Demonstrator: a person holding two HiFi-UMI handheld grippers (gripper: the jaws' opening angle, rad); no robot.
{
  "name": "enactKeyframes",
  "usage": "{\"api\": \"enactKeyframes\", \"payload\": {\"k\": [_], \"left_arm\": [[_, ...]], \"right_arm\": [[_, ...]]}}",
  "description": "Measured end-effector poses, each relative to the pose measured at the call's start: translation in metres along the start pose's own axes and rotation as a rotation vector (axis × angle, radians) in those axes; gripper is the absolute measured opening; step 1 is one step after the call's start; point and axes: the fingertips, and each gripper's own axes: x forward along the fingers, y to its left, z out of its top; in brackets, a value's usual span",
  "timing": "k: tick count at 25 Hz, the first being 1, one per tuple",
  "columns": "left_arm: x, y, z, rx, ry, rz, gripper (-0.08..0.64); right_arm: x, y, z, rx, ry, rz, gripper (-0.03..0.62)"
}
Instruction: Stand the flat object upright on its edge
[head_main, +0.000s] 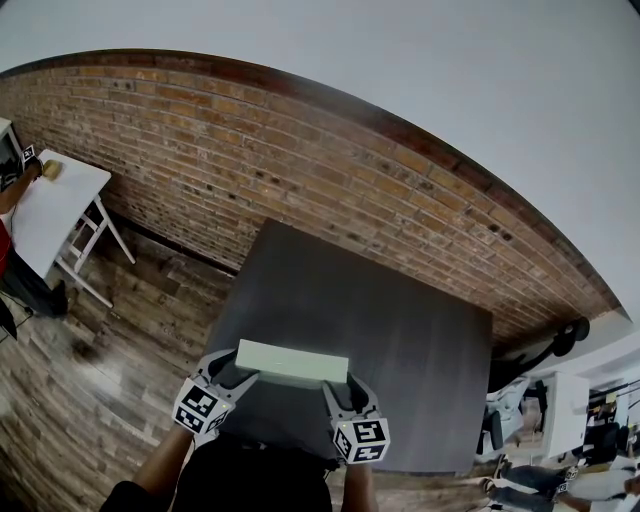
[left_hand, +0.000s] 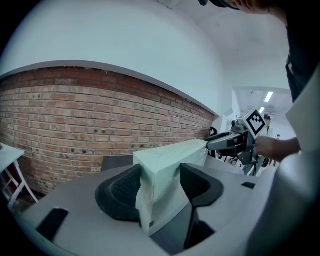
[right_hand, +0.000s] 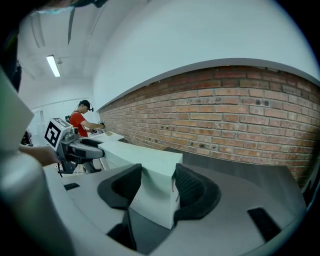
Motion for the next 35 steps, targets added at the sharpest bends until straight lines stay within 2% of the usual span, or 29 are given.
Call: {"api": "enactKeyframes", "payload": {"k": [6,16,25,30,35], "left_arm": [[0.001,-0.001,-0.001,0.026,0.004,0.011,0.262],[0.005,0.002,0.001,0.017,0.009,-0.001,0.262],[0.003,0.003,-0.005,0.063,0.001,-0.016,0.262],[0.003,0.005,-0.008,0.064,0.013,-0.021,0.262],[0.000,0.010,-0.011,0.032,0.013,-0.010,0.262]], "right_arm": [[0.001,-0.001,-0.008,0.019,0.003,0.000,0.225],[0.004,-0.003,-0.006,0.023,-0.013,0.001,0.230],[0.005,0.000,-0.007,-0.020,-0.020,-0.005,0.236],[0.005,-0.002,-0.007,-0.017,-0.021,-0.014,0.236],[0.005,-0.003,-0.006,-0.011,-0.028,-0.025,0.238]]}}
